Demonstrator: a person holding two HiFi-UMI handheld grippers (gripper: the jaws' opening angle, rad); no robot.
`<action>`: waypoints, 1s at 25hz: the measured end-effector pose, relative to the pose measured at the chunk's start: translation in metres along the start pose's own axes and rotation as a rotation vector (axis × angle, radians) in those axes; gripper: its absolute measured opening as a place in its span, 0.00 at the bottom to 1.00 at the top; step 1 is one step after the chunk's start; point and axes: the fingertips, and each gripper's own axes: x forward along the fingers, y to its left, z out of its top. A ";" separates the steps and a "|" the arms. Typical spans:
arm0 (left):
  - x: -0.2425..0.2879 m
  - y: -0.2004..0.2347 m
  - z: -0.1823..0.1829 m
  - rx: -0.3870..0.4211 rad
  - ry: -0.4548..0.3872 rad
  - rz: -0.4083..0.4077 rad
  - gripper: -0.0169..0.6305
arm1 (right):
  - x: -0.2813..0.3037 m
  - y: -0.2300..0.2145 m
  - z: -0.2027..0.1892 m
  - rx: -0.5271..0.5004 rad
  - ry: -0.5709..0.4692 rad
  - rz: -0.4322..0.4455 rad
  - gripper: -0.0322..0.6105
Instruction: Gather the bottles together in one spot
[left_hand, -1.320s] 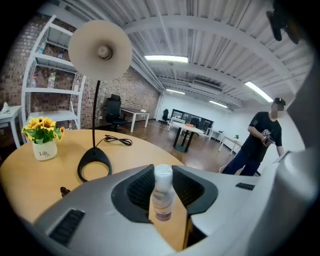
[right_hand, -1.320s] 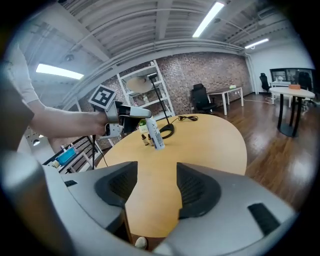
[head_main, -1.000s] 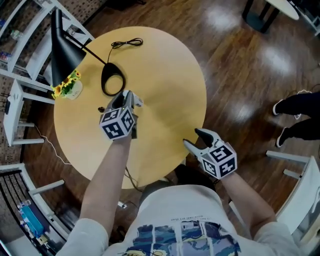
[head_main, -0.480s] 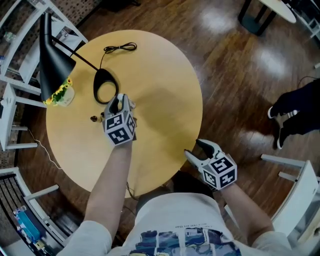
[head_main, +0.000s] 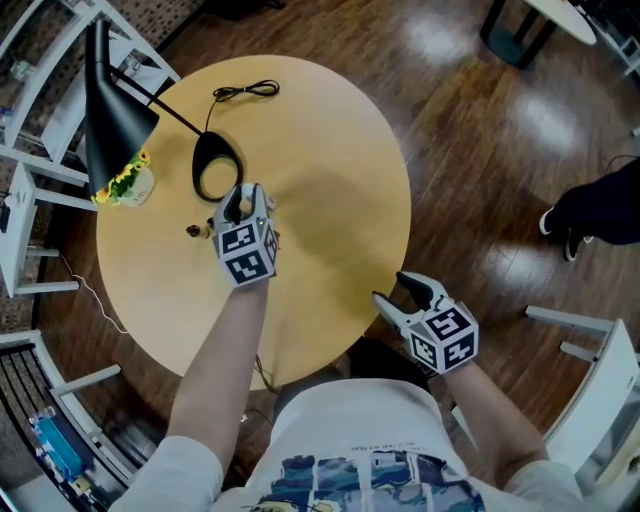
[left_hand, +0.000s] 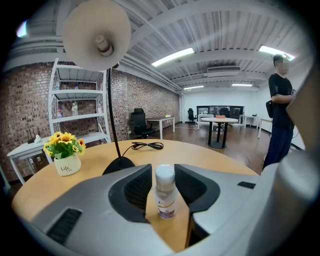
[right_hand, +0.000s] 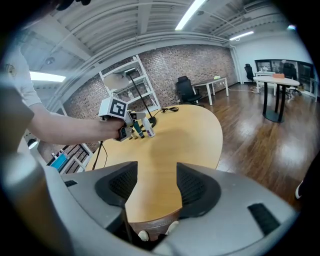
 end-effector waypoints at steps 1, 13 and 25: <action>-0.001 0.001 0.000 0.000 0.000 0.000 0.26 | 0.001 0.001 0.001 -0.002 -0.002 0.000 0.47; -0.112 0.005 0.046 -0.026 -0.147 -0.068 0.27 | 0.005 0.049 0.023 -0.109 -0.035 0.056 0.47; -0.367 0.091 -0.056 -0.181 -0.043 -0.065 0.28 | -0.013 0.181 0.033 -0.242 -0.105 0.079 0.47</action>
